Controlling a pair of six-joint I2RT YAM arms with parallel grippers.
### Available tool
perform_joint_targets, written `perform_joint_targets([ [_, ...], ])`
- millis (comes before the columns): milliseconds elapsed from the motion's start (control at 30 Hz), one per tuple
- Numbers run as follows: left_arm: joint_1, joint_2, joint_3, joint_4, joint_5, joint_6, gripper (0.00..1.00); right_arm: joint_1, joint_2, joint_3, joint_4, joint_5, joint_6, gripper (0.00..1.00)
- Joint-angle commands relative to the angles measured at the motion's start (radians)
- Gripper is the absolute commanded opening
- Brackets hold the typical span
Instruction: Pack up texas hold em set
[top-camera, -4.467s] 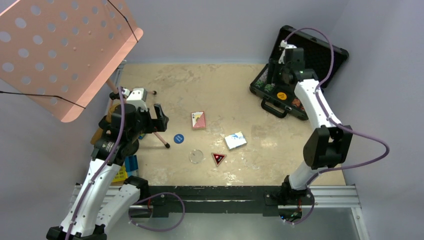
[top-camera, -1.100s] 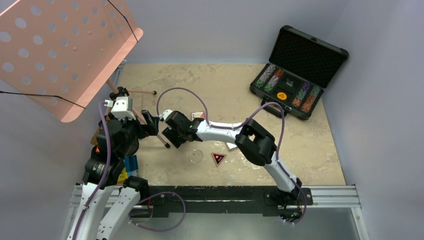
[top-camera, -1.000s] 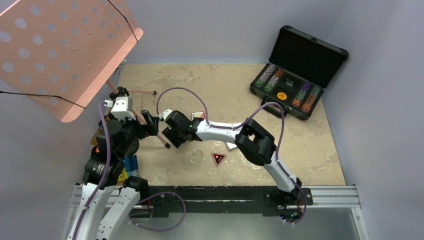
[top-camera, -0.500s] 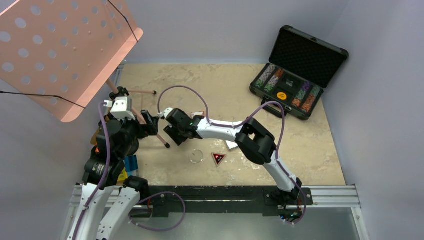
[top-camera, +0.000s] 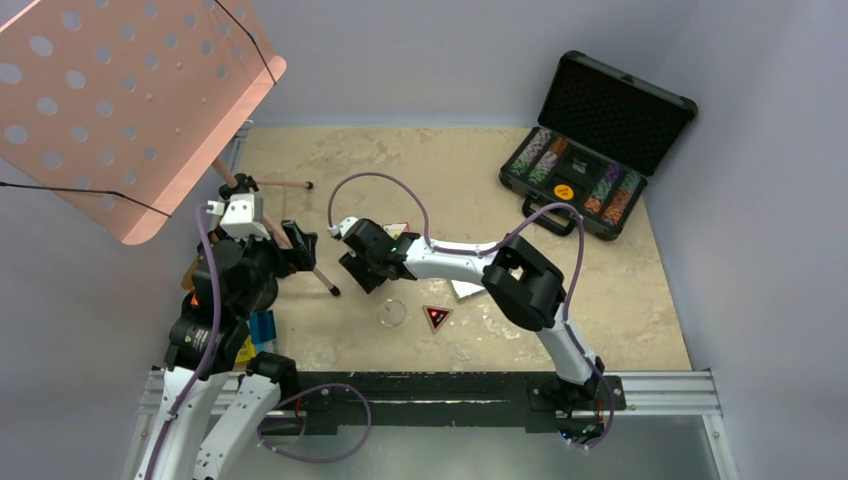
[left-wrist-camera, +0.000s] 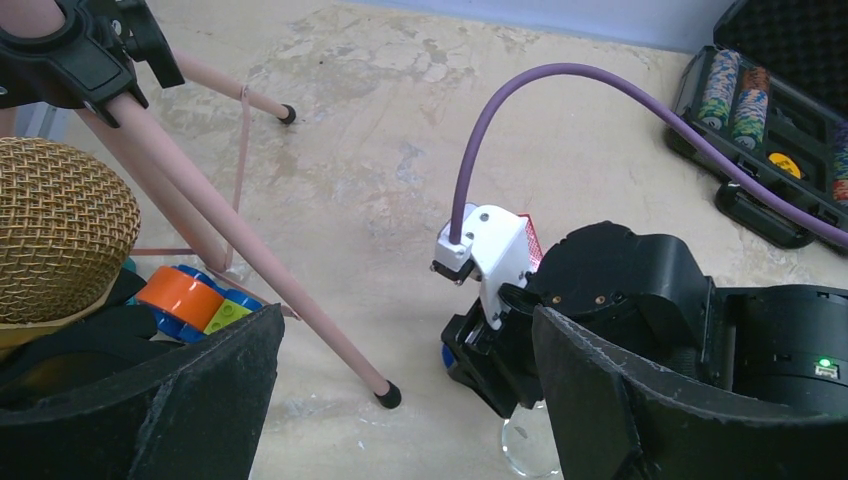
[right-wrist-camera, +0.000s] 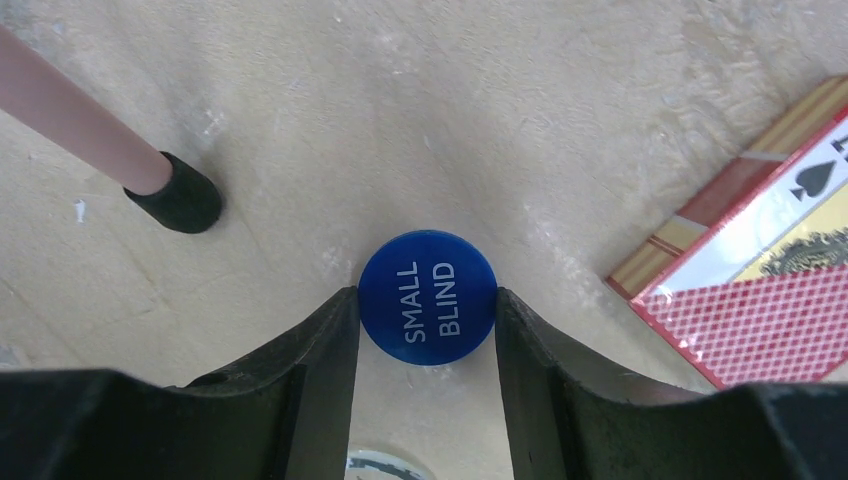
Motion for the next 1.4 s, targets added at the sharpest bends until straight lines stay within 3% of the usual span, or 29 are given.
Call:
perform_joint_targets([
  [0, 0.006, -0.007, 0.001, 0.037, -0.009, 0.004, 0.97, -0.025, -0.084, -0.031, 0.018, 0.017, 0.018, 0.34],
  [500, 0.006, -0.002, -0.001, 0.038, -0.007, 0.004, 0.97, -0.093, -0.188, -0.098, 0.023, 0.028, 0.004, 0.33],
  [633, 0.006, -0.004, 0.0, 0.038, -0.006, 0.006, 0.97, -0.099, -0.238, -0.157, 0.006, 0.066, 0.033, 0.4],
  [900, 0.006, -0.002, -0.001, 0.04, 0.003, 0.006, 0.97, -0.117, -0.31, -0.279, -0.051, 0.094, 0.136, 0.67],
  [1367, 0.006, -0.002, 0.0, 0.04, 0.001, 0.006, 0.98, -0.099, -0.239, -0.172, -0.205, 0.116, 0.207, 0.73],
])
